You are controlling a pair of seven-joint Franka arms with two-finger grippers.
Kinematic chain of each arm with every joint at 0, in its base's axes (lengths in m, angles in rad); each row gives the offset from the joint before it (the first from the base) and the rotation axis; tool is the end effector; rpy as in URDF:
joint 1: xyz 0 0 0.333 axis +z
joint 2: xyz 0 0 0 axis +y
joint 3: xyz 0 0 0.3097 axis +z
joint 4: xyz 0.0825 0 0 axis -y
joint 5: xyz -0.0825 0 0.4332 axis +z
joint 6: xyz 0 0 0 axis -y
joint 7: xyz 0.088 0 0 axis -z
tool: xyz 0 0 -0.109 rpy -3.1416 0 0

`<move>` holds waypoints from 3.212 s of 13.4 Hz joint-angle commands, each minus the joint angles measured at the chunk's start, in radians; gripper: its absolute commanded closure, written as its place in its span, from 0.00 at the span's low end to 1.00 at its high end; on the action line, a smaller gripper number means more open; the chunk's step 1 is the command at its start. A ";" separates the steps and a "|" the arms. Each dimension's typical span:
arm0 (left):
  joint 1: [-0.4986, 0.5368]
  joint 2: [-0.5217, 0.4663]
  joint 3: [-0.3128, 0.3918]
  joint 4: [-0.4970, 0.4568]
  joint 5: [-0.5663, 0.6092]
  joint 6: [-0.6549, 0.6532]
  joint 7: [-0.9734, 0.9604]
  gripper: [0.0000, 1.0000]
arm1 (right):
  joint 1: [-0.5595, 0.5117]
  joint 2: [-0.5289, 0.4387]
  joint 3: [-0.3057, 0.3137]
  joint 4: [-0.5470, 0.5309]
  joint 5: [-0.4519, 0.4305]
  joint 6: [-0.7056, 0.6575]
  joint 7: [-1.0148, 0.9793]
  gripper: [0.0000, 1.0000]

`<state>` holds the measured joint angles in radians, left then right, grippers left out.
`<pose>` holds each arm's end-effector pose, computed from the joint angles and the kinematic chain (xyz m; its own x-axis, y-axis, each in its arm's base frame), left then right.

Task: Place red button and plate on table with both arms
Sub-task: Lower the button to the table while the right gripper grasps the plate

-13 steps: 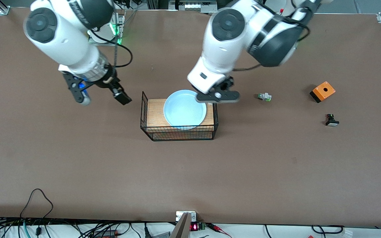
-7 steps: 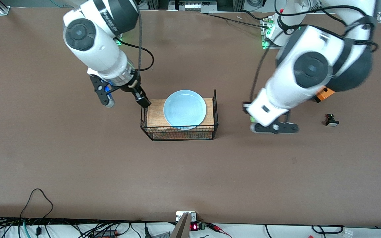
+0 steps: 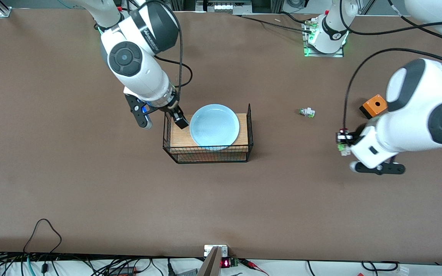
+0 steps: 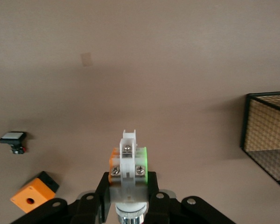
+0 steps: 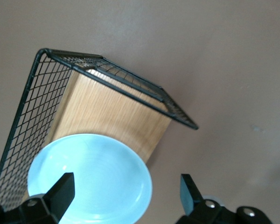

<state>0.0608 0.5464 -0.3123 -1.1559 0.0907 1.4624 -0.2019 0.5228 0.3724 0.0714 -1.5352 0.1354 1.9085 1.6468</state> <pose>0.7195 -0.1191 0.4658 0.9741 -0.0264 -0.2245 -0.0211 -0.9994 0.0256 0.5892 0.4032 0.4187 0.4453 -0.8823 -0.1525 -0.8917 -0.4524 0.0139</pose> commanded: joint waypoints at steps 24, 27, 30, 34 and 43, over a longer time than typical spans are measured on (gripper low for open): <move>0.160 -0.218 0.073 -0.892 0.009 0.682 0.219 0.99 | 0.092 0.174 -0.007 0.032 -0.053 0.046 -0.082 0.16; 0.160 -0.183 0.079 -0.932 0.009 0.778 0.220 0.99 | 0.091 0.175 -0.007 0.032 -0.053 0.007 -0.159 0.28; 0.163 -0.180 0.081 -1.022 0.010 0.938 0.220 0.98 | 0.089 0.175 -0.009 0.037 -0.049 0.007 -0.165 0.43; 0.165 -0.154 0.081 -1.055 0.009 1.007 0.220 0.70 | 0.082 0.175 -0.007 0.035 -0.030 -0.009 -0.160 0.66; 0.126 -0.318 0.079 -0.934 0.009 0.841 0.208 0.00 | 0.112 0.174 -0.004 0.033 -0.028 -0.039 -0.160 1.00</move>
<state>0.2102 0.2979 -0.2358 -2.1451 0.0914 2.4100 -0.0006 0.6236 0.5328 0.0722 -1.5043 0.1037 1.8799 1.4856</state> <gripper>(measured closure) 0.000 0.930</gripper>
